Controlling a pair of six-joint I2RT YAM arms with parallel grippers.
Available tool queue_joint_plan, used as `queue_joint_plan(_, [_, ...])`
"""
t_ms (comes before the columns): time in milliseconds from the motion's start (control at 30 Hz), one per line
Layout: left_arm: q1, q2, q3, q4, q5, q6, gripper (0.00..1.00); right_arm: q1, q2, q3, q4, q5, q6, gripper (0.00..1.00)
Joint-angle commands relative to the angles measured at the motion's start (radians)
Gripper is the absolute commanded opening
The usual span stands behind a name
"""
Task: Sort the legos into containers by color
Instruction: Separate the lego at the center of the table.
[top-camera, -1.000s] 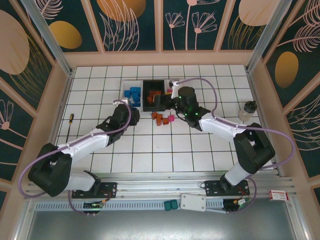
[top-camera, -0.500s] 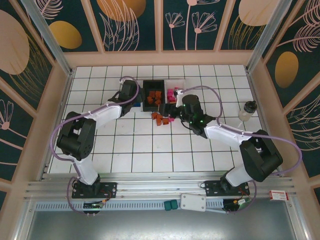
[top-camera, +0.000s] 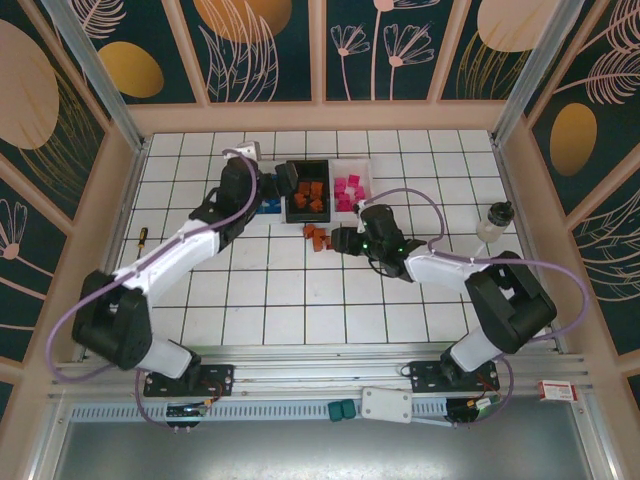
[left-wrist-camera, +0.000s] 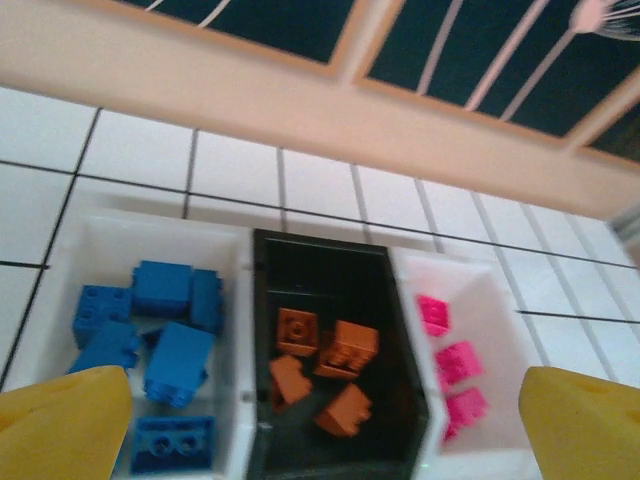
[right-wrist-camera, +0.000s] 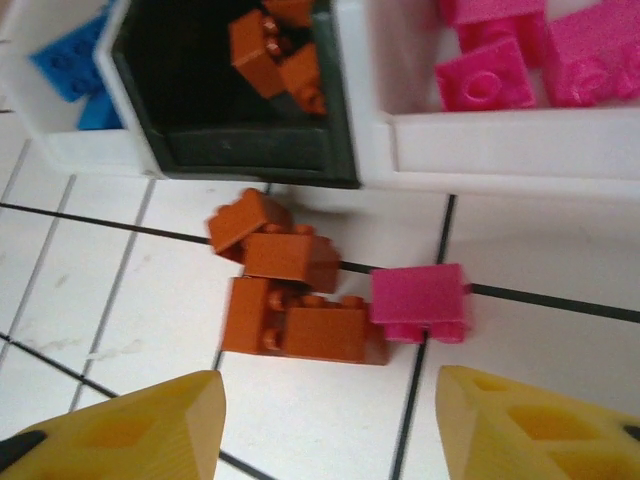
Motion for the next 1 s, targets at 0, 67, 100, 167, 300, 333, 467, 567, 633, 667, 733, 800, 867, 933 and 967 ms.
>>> queue_joint_plan(0, [-0.035, -0.072, -0.14, 0.036, 0.018, -0.038, 0.99, -0.022, 0.052, 0.043, 0.029, 0.036, 0.042, 0.56])
queue_joint_plan(67, [-0.047, -0.124, -0.216, 0.051, 0.024, -0.058, 0.99, -0.023, 0.098, 0.081, 0.028, 0.048, 0.052, 0.55])
queue_joint_plan(100, [-0.051, -0.151, -0.251, 0.057, 0.027, -0.066, 0.98, -0.024, 0.123, 0.1, 0.027, 0.055, 0.062, 0.55])
queue_joint_plan(167, [-0.054, -0.202, -0.312, 0.059, 0.03, -0.078, 0.99, -0.022, 0.158, 0.125, 0.034, 0.062, 0.073, 0.55])
queue_joint_plan(300, [-0.056, -0.291, -0.386, 0.034, 0.023, -0.09, 0.99, -0.023, 0.219, 0.169, 0.024, 0.07, 0.083, 0.53])
queue_joint_plan(333, [-0.056, -0.303, -0.396, 0.026, 0.021, -0.09, 0.99, -0.022, 0.233, 0.183, 0.006, 0.076, 0.085, 0.51])
queue_joint_plan(467, [-0.055, -0.345, -0.421, 0.001, 0.01, -0.085, 0.99, -0.023, 0.253, 0.174, -0.033, 0.108, 0.086, 0.48])
queue_joint_plan(567, [-0.057, -0.359, -0.435, -0.002, 0.004, -0.084, 0.98, -0.026, 0.262, 0.155, -0.063, 0.123, 0.087, 0.46])
queue_joint_plan(633, [-0.057, -0.359, -0.44, -0.003, 0.005, -0.083, 0.99, -0.028, 0.247, 0.126, -0.076, 0.14, 0.09, 0.45])
queue_joint_plan(667, [-0.055, -0.359, -0.443, -0.001, 0.008, -0.082, 0.99, -0.031, 0.225, 0.102, -0.075, 0.147, 0.091, 0.44])
queue_joint_plan(733, [-0.056, -0.361, -0.45, -0.001, 0.011, -0.085, 0.99, -0.04, 0.182, 0.056, -0.074, 0.156, 0.095, 0.45])
queue_joint_plan(800, [-0.057, -0.369, -0.461, 0.003, 0.01, -0.086, 0.99, -0.052, 0.139, 0.018, -0.084, 0.158, 0.097, 0.44])
queue_joint_plan(867, [-0.057, -0.376, -0.471, 0.003, 0.007, -0.087, 0.99, -0.059, 0.097, -0.009, -0.097, 0.167, 0.097, 0.44])
queue_joint_plan(933, [-0.056, -0.381, -0.477, 0.0, 0.007, -0.087, 0.99, -0.057, 0.058, -0.023, -0.1, 0.171, 0.09, 0.45])
queue_joint_plan(967, [-0.056, -0.382, -0.479, -0.003, 0.009, -0.087, 0.99, -0.054, 0.041, -0.029, -0.089, 0.165, 0.08, 0.48])
